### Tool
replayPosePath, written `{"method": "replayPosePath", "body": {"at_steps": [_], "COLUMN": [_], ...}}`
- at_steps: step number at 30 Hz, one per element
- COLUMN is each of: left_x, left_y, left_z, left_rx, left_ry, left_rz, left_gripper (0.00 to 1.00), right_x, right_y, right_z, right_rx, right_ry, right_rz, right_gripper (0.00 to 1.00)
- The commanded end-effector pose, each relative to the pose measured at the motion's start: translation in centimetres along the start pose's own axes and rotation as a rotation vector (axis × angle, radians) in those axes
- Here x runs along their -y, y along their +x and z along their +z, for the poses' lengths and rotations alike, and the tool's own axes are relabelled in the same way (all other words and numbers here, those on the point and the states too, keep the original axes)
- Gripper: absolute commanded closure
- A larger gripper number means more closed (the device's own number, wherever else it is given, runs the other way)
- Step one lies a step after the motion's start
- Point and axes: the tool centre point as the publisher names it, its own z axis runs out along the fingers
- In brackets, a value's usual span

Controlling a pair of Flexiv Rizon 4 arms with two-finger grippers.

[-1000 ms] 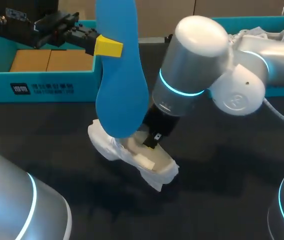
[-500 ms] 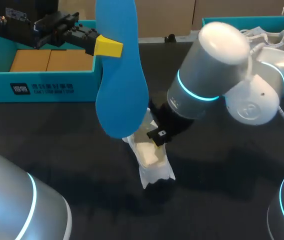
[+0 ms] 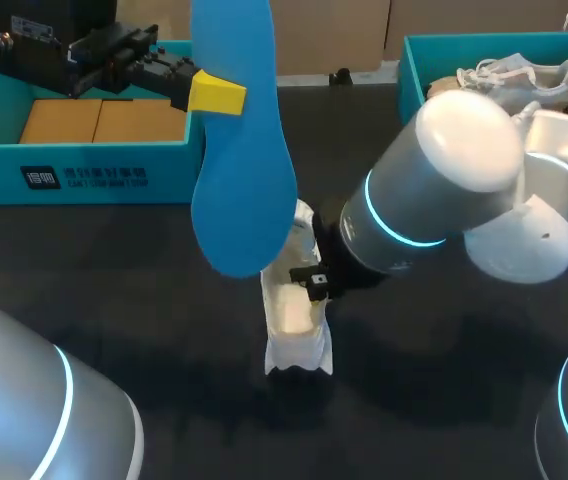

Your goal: Take the shoe out of the shoebox, open the shoe tongue, remove and reinsert the insole, then place the shoe into the shoebox

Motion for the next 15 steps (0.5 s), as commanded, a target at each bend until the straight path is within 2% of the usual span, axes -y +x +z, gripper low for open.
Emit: {"method": "replayPosePath", "body": {"at_steps": [1,7,15], "left_x": [0.1,0.1,0.1], "left_y": [-0.1,-0.1,-0.1], "left_z": [0.0,0.0,0.0], "left_rx": [-0.002,-0.002,-0.002], "left_ry": [-0.003,-0.003,-0.003], "left_rz": [0.000,0.000,0.000], "left_gripper": [1.00,1.00,1.00], "right_x": [-0.4,-1.4,-1.7], "right_y": [-1.1,-2.6,-3.8], "right_z": [1.6,3.3,5.0], "right_rx": [-0.011,-0.036,-0.092], "right_ry": [0.020,0.053,0.042], "right_rz": [0.051,0.144,0.190], "right_gripper": [1.00,1.00,1.00]}}
